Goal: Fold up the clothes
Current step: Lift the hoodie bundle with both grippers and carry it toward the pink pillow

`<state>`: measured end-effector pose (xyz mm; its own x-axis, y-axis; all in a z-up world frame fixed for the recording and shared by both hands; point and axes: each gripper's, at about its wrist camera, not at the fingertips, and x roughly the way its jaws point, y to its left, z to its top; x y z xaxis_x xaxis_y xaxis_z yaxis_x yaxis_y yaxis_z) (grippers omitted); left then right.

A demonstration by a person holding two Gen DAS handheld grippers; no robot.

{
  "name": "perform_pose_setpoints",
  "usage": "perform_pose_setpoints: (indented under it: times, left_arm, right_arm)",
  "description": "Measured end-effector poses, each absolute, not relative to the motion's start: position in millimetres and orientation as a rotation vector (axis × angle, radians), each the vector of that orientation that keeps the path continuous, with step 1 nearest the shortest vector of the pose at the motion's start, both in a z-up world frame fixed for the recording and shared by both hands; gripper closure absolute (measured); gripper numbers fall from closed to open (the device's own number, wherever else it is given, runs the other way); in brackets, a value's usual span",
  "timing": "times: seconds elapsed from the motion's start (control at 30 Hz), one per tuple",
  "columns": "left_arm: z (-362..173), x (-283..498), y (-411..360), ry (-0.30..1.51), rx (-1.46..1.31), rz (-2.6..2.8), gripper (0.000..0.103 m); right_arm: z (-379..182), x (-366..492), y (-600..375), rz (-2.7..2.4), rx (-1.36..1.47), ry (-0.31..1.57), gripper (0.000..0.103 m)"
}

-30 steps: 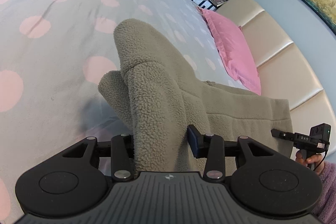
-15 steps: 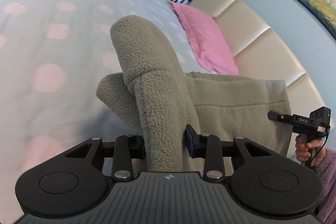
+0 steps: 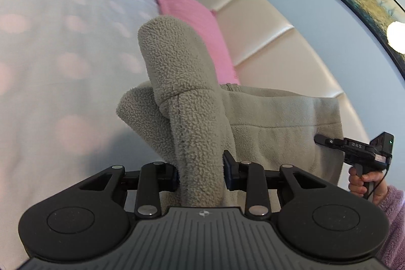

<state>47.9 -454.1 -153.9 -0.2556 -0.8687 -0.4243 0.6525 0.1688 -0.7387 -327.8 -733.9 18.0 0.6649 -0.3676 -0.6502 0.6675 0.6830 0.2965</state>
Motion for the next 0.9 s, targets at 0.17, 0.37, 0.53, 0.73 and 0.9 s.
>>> perform_pose_setpoints:
  times: [0.17,0.37,0.53,0.73,0.9]
  left_arm:
    - [-155.0,20.0,-534.5,1.11,-0.254,-1.535,0.075]
    - [-167.7,-6.9,-621.6,1.125,-0.24,-1.569,0.075]
    - [-185.7,-20.1,-674.8,1.134,-0.194,-1.574,0.075]
    - [-201.6,-21.2,-708.9,1.138,-0.111,-1.54,0.075]
    - [-206.5,-17.8,-716.6,1.147,-0.038,-1.489,0.073]
  right_arm:
    - [25.2,-353.6,-814.7,-0.726,0.556,0.573,0.076]
    - [17.0,-365.0,-898.7,-0.826,0.543,0.559,0.076]
    - [-3.6,-367.0,-950.8,-0.866,0.519,0.569,0.076]
    - [-52.9,-356.2,-984.6,-0.887,0.509,0.62,0.075]
    - [-75.9,-341.8,-999.6,-0.919,0.494,0.647,0.069]
